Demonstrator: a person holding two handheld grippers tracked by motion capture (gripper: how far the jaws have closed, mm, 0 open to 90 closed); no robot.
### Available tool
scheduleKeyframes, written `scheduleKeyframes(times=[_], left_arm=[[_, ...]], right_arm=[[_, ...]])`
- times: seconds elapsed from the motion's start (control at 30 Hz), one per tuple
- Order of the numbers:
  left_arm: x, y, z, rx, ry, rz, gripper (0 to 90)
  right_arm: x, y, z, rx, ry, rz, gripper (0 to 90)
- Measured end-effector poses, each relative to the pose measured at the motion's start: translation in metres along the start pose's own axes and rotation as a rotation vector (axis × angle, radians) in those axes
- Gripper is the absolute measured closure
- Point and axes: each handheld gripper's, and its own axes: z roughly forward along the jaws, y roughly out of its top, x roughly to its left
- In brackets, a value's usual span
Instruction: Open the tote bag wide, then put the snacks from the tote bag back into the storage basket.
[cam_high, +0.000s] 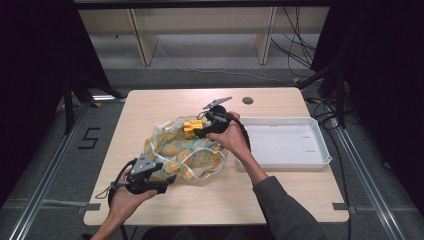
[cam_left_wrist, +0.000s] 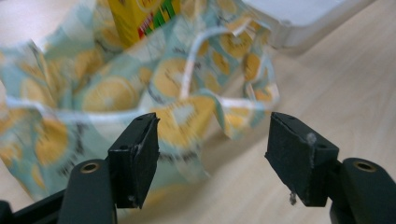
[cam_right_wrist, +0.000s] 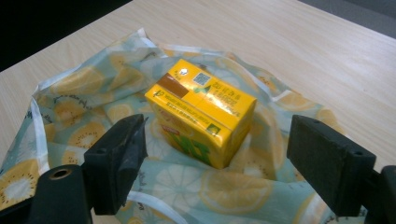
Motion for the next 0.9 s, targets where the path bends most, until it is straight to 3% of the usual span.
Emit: scheduleKeyframes(times=[0.07, 0.1, 0.13, 0.27, 0.33, 0.37, 0.4, 0.43, 0.5, 0.53, 0.57, 0.67, 0.7, 0.73, 0.77, 0.87, 0.9], left_arm=[[-0.004, -0.006, -0.001, -0.001, 0.007, -0.010, 31.4], [-0.002, -0.009, -0.003, 0.020, 0.034, 0.023, 29.5], [-0.006, -0.013, -0.001, 0.004, 0.032, -0.014, 27.9], [-0.012, -0.025, 0.002, 0.051, 0.037, 0.025, 23.7], [-0.016, -0.029, 0.006, 0.062, 0.036, 0.001, 23.3], [-0.016, -0.030, 0.008, 0.070, 0.029, 0.001, 22.6], [-0.017, -0.030, 0.009, 0.075, 0.037, 0.005, 22.3], [-0.018, -0.030, 0.009, 0.079, 0.042, 0.005, 22.3], [-0.019, -0.031, 0.010, 0.082, 0.030, 0.032, 22.4], [-0.021, -0.032, 0.012, 0.070, 0.031, 0.007, 22.5], [-0.020, -0.032, 0.012, 0.085, 0.024, 0.025, 22.9], [-0.020, -0.033, 0.012, 0.087, 0.028, 0.028, 23.1], [-0.021, -0.034, 0.013, 0.084, 0.032, 0.028, 23.2], [-0.023, -0.035, 0.014, 0.079, 0.031, 0.001, 23.3], [-0.022, -0.036, 0.014, 0.088, 0.031, 0.030, 23.3], [-0.021, -0.037, 0.014, 0.091, 0.044, 0.027, 23.8], [-0.020, -0.037, 0.013, 0.098, 0.043, 0.028, 23.9]], right_arm=[[0.004, 0.000, 0.003, 0.007, -0.001, 0.012, 18.8], [0.005, 0.000, 0.004, 0.021, 0.001, 0.005, 18.7], [0.006, 0.000, 0.005, 0.039, 0.002, 0.005, 18.7], [0.011, -0.002, 0.014, 0.058, -0.009, 0.003, 17.3], [0.013, -0.002, 0.016, 0.075, -0.008, 0.020, 17.3], [0.012, -0.003, 0.018, 0.069, -0.012, -0.003, 17.3], [0.014, -0.003, 0.019, 0.078, -0.012, 0.017, 17.2], [0.014, -0.004, 0.022, 0.073, -0.022, 0.004, 17.0], [0.015, -0.005, 0.025, 0.073, -0.035, 0.027, 17.0], [0.015, -0.006, 0.027, 0.067, -0.038, 0.026, 17.0], [0.016, -0.005, 0.028, 0.072, -0.039, 0.047, 17.0], [0.017, -0.004, 0.034, 0.049, -0.050, 0.058, 17.0], [0.018, -0.003, 0.034, 0.065, -0.047, 0.061, 17.0], [0.018, -0.002, 0.035, 0.056, -0.056, 0.054, 17.0], [0.018, -0.001, 0.036, 0.059, -0.061, 0.071, 17.0], [0.019, 0.000, 0.041, 0.055, -0.075, 0.071, 16.2], [0.020, 0.001, 0.043, 0.050, -0.070, 0.092, 16.2]])
